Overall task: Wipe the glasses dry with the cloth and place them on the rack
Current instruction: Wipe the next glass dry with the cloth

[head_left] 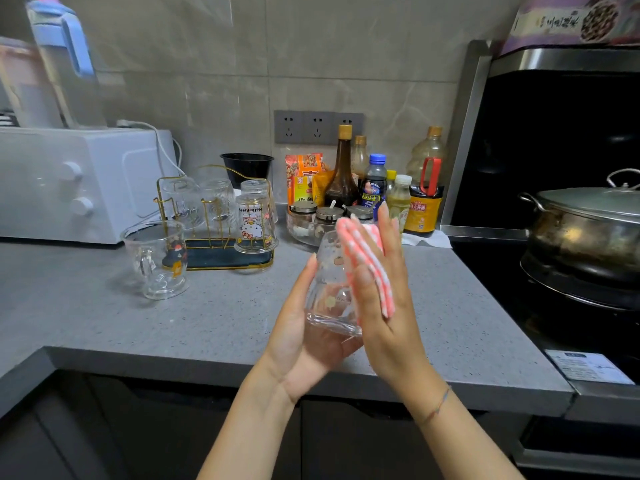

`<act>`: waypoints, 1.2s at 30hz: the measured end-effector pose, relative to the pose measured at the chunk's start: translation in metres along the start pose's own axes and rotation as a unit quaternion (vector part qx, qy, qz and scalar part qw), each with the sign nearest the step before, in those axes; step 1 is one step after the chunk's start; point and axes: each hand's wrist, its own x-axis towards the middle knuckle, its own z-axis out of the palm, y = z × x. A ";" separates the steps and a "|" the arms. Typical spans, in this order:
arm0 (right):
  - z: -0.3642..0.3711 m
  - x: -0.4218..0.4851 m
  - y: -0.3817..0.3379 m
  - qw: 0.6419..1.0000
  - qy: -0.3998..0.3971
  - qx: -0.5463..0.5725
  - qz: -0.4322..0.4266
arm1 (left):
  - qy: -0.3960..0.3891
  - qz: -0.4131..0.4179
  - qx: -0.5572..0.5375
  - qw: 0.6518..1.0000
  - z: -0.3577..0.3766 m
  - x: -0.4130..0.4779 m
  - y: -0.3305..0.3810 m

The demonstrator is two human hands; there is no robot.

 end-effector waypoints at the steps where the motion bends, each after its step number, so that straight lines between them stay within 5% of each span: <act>1: 0.000 0.002 -0.001 1.000 0.001 0.019 0.005 | -0.001 0.003 0.004 1.000 0.000 0.000 -0.001; 10: 0.019 -0.023 -0.008 0.992 0.015 0.122 0.042 | -0.056 0.055 -0.047 0.996 0.002 0.001 -0.005; 15: 0.022 -0.044 -0.009 0.983 -0.052 0.149 0.093 | -0.039 0.069 -0.070 0.994 -0.012 0.005 0.007; 26: -0.039 0.042 -0.009 0.982 -0.052 0.070 0.170 | 0.027 -0.003 0.022 0.999 -0.030 -0.001 0.009; 31: -0.041 0.053 -0.015 0.958 -0.202 -0.045 0.197 | 0.034 -0.013 0.148 0.988 -0.026 -0.009 0.008; 36: -0.046 0.041 -0.015 0.913 -0.317 0.037 0.256 | 0.062 -0.017 0.200 0.978 -0.027 -0.018 0.010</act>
